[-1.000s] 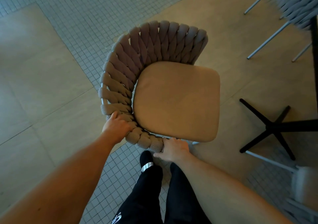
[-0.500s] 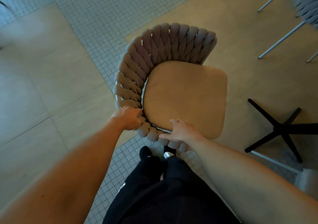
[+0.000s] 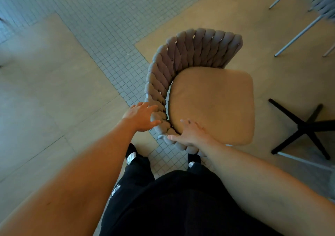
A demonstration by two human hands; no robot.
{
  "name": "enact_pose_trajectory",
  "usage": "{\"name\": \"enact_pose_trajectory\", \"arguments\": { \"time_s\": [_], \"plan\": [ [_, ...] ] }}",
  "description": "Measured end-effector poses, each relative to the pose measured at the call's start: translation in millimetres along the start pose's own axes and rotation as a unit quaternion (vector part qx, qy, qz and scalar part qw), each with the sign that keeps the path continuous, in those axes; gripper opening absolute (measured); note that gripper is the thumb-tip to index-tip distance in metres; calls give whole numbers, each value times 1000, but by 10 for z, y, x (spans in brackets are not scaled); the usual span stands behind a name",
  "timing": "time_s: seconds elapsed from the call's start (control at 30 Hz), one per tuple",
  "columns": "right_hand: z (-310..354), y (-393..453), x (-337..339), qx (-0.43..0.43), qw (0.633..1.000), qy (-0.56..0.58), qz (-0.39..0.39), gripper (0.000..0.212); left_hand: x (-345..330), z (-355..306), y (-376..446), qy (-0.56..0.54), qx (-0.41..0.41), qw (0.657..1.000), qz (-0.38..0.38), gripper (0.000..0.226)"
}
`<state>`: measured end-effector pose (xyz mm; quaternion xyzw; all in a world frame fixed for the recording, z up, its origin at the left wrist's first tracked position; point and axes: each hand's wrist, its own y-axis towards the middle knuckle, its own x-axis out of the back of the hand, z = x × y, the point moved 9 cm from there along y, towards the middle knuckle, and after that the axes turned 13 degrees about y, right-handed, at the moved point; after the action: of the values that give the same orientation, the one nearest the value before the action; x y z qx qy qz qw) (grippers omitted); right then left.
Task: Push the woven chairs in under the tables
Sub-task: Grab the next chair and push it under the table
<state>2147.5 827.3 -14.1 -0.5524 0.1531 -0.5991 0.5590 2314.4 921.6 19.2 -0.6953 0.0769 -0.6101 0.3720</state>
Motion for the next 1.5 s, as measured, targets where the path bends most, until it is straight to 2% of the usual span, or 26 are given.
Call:
{"name": "enact_pose_trajectory", "arguments": {
  "time_s": [0.3, 0.5, 0.7, 0.83, 1.03, 1.27, 1.5],
  "plan": [
    [748, 44, -306, -76, 994, 66, -45, 110, 164, 813, -18, 83, -94, 992, -9, 83],
    [1151, 33, -426, -96, 985, 115, -80, 114, 271, 1263, 32, 119, -131, 984, -20, 86],
    [1414, 114, -403, -102, 977, 157, -105, 107, 360, 1522, 202, 151, -156, 976, -22, 88],
    [1434, 293, -293, -129, 971, 170, -111, 115, 565, 1579, 438, 179, -185, 966, -36, 91],
    [1421, 455, -165, -169, 948, 234, -135, 112, 751, 1533, 884, 244, -235, 940, -22, 92],
    [1355, 659, -46, -211, 917, 307, -142, 113, 945, 1289, 1399, 311, -315, 897, -2, 91],
    [1402, 714, -22, -253, 878, 375, -159, 115, 1150, 1103, 1673, 358, -383, 852, -14, 92]
  ]
}}
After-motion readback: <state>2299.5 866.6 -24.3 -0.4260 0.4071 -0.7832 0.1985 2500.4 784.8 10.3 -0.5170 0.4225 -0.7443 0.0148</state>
